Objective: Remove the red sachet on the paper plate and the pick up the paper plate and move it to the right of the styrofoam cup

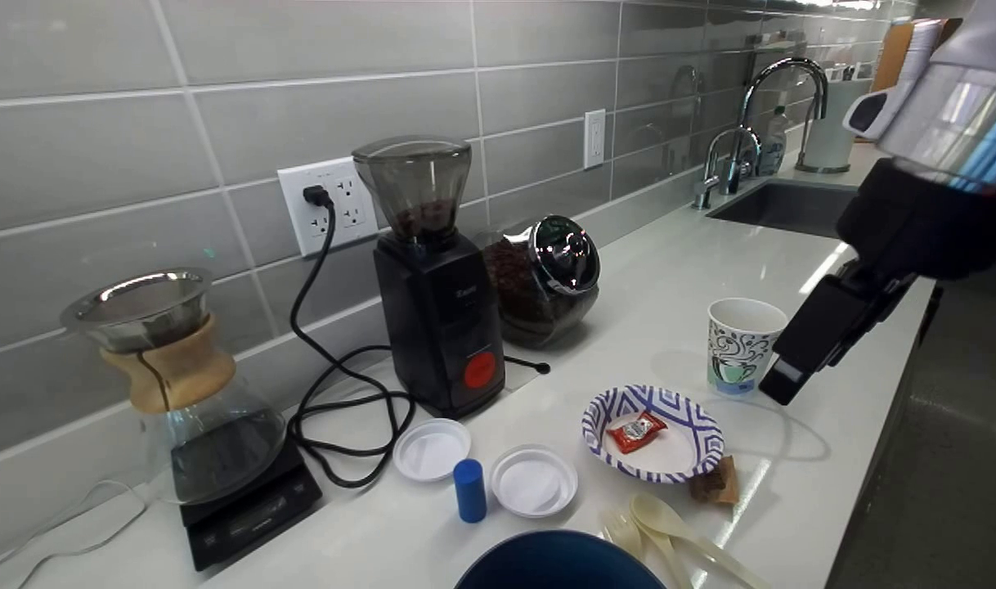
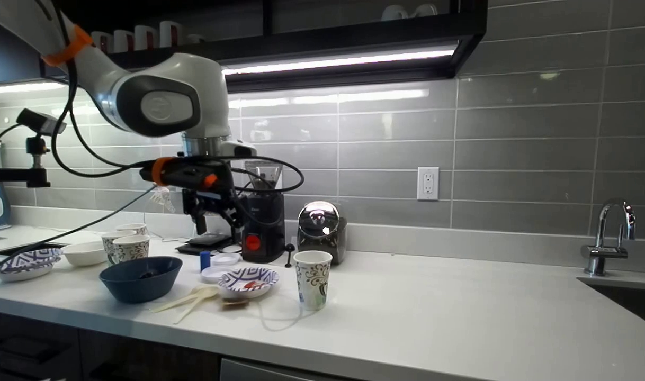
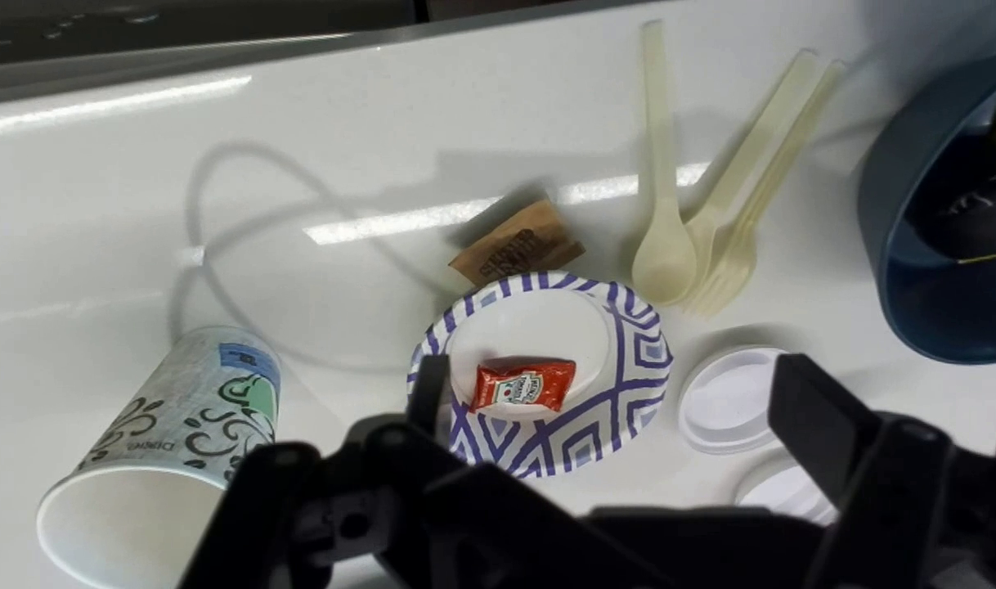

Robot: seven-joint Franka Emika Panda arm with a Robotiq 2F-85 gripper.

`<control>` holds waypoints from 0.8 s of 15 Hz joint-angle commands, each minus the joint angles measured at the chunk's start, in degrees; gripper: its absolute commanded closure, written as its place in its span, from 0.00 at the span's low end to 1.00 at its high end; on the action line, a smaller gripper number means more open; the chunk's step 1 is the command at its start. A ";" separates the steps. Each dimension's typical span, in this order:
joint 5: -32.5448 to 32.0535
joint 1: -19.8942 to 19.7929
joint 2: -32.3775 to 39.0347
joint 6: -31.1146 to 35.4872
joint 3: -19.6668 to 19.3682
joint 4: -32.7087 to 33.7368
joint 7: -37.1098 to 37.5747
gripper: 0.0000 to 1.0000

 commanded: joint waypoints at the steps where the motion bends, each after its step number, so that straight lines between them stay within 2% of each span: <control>1: -5.15 -2.04 7.65 7.81 5.07 1.79 4.29 0.00; 3: -7.86 -3.38 11.29 12.69 7.75 2.68 9.37 0.00; 6: -10.47 -5.27 16.50 15.36 10.37 4.92 17.15 0.00; 12: -16.96 -8.02 24.76 14.49 14.23 9.68 36.33 0.00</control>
